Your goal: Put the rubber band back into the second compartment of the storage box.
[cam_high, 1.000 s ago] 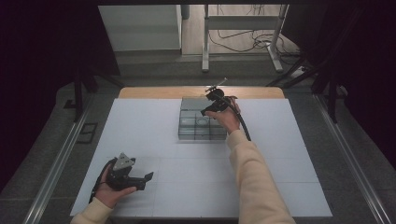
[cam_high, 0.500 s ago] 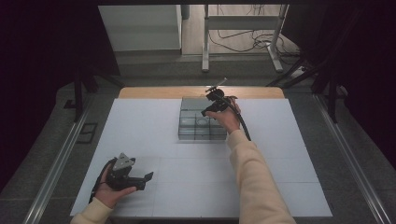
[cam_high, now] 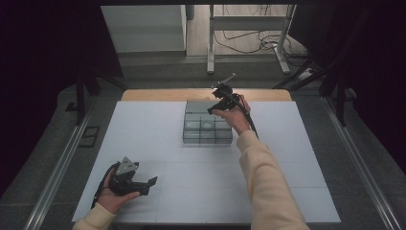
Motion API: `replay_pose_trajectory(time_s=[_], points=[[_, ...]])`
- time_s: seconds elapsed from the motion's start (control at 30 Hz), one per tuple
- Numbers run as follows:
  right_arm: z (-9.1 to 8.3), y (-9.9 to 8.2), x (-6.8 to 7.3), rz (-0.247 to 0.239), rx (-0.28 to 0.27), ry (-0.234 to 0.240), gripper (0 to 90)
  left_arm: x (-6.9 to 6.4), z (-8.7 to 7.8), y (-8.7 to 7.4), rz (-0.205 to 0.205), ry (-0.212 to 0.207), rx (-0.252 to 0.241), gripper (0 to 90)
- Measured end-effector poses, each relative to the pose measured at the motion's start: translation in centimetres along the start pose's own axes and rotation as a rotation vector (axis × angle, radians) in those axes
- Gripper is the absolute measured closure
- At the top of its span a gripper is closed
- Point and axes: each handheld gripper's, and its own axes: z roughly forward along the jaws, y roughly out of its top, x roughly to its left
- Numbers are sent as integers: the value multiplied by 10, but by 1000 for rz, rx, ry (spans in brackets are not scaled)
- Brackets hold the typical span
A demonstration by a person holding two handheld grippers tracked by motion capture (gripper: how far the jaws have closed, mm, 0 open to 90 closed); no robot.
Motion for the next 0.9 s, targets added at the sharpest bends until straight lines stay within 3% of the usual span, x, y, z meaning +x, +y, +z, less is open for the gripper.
replay_pose_trajectory(time_s=[0.53, 0.73, 0.9], points=[[-9, -10, 1, -1, 3, -3, 546, 0, 0, 0, -1, 2, -1, 93], [-23, -29, 2, -21, 7, -13, 548, 1, -1, 0, -3, 4, -1, 93], [-39, -55, 0, -19, 0, -20, 553, 1, -1, 0, -8, 6, -4, 92]])
